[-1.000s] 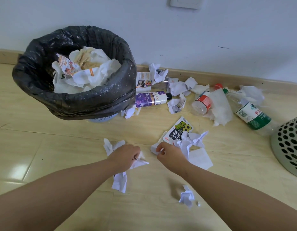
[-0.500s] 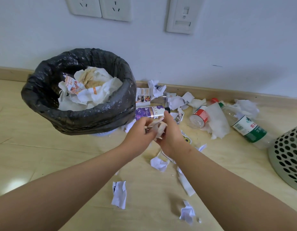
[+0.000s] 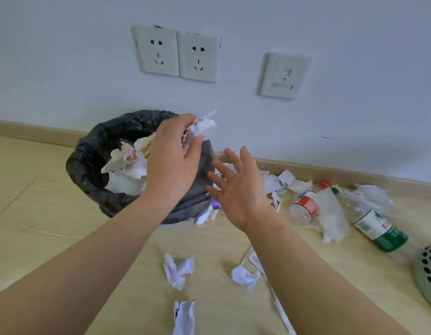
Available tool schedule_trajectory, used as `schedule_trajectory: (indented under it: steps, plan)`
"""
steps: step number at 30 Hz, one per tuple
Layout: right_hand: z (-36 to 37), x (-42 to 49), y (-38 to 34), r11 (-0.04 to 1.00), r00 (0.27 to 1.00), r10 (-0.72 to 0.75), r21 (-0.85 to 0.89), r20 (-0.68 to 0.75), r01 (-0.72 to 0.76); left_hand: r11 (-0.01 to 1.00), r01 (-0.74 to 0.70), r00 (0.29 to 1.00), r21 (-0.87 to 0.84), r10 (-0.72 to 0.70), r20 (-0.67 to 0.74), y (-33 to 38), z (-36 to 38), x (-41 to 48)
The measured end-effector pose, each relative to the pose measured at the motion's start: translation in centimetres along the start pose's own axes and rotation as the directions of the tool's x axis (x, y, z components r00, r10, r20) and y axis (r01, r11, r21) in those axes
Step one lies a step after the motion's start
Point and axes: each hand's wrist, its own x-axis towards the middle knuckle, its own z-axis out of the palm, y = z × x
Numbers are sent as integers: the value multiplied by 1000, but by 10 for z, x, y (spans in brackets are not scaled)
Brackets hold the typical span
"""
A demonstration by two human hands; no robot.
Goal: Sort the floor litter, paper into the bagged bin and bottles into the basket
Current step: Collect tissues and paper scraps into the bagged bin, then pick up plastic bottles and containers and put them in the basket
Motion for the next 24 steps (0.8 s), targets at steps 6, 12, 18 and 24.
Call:
schedule_trajectory:
  steps: [6,12,18,24]
  plan:
    - [-6,4,14,999,995,41,-1,-86,-41,884,38,995,466,-75,61,-34,-14,21]
    - [-18,6,18,996,978,37,-70,-203,-52,790,64,591,610,-523,615,-55,7,14]
    - [-40,8,16,995,942,51,-69,-333,-79,754,-30,783,656,-389,484,-44,16,19]
    - [-85,14,13,994,840,16,-83,-543,-73,816,-333,892,473,110,438,-15,49,2]
